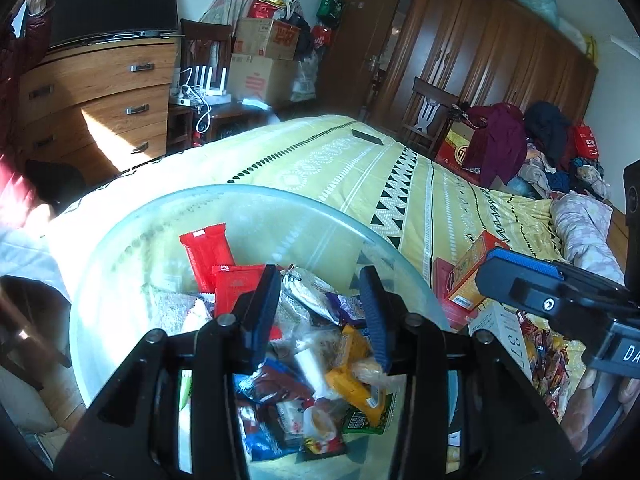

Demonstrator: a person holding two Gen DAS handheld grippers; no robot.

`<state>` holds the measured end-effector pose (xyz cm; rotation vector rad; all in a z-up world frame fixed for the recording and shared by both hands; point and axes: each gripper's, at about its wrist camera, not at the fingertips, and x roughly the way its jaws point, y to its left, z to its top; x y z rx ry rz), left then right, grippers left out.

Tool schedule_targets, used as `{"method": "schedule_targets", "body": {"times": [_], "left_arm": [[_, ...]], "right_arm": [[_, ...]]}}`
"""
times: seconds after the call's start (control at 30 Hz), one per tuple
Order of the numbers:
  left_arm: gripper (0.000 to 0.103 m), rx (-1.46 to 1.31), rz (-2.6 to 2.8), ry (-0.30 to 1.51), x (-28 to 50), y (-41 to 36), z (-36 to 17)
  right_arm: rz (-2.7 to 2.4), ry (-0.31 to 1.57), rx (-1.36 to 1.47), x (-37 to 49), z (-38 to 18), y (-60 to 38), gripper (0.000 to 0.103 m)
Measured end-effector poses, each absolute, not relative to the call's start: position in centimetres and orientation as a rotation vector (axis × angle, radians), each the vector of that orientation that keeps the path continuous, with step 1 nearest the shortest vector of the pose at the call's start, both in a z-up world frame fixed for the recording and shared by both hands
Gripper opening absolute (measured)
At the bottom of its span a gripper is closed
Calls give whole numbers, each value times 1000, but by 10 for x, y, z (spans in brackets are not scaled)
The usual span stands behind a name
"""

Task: Organize snacks
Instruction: 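Move both grippers back over the snack pile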

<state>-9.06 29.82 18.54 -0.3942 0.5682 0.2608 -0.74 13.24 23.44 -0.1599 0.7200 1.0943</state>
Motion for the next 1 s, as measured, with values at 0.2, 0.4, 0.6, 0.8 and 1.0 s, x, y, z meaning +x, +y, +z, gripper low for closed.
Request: {"method": "schedule_targets", "body": {"times": [0.2,0.4,0.6,0.8,1.0], "left_arm": [[60,-401,266,582,-88,302,184],[93,-389,257,602,-85,295,181],[93,-346,136,575,-89,257,194],[95,-236,-147,556,-77,153,210],[95,-163,-453,671,-62,38,187]], "right_arm": [[1082,724,-151,-3,231,132,63],[1067,734,-146,-5,228,127,68],[985,611,-115,-44,228,62,68],[694,660,-71,-71,168,-96,68],[325,948,241,-38,78,-281,68]]}}
